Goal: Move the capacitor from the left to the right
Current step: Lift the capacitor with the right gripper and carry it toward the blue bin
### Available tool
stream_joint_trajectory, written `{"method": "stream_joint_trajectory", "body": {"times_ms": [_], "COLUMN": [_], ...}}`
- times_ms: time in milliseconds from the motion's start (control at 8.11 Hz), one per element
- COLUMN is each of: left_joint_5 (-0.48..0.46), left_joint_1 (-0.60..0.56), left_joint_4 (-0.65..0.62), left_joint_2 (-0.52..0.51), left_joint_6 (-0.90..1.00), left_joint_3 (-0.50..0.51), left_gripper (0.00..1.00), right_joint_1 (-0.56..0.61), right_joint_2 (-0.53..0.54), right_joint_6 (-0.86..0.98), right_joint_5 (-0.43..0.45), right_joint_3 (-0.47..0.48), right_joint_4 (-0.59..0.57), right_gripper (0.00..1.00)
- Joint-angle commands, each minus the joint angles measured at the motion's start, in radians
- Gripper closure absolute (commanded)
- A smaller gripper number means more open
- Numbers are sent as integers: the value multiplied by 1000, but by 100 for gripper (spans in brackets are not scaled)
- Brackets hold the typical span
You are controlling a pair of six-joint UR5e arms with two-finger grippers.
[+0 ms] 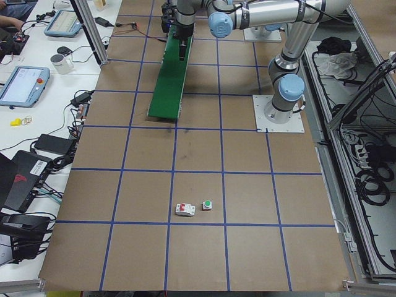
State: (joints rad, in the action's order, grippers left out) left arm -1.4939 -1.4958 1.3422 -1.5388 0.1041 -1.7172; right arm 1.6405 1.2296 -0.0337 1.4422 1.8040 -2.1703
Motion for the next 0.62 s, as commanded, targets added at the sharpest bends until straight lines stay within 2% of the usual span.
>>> {"method": "stream_joint_trajectory", "body": {"times_ms": [0,123,247,370,493], "left_joint_5": [0,-2,0,-2,-2], "left_joint_1": [0,0,0,0,-1], "left_joint_4": [0,0,0,0,0], "left_joint_2": [0,0,0,0,0], "left_joint_6": [0,0,0,0,0], "left_joint_3": [-1,-1,-1,1,-1], "left_gripper": [0,0,0,0,0], "right_joint_1": [-27,-63,-109,-164,-248], "right_joint_2": [16,40,74,97,117], "right_joint_6": [90,96,101,160,278], "right_joint_5": [107,144,147,152,202], "right_joint_3": [-12,-43,-114,-173,-183], "right_joint_4": [58,93,215,303,320], "right_gripper": [100,100,100,100,100]}}
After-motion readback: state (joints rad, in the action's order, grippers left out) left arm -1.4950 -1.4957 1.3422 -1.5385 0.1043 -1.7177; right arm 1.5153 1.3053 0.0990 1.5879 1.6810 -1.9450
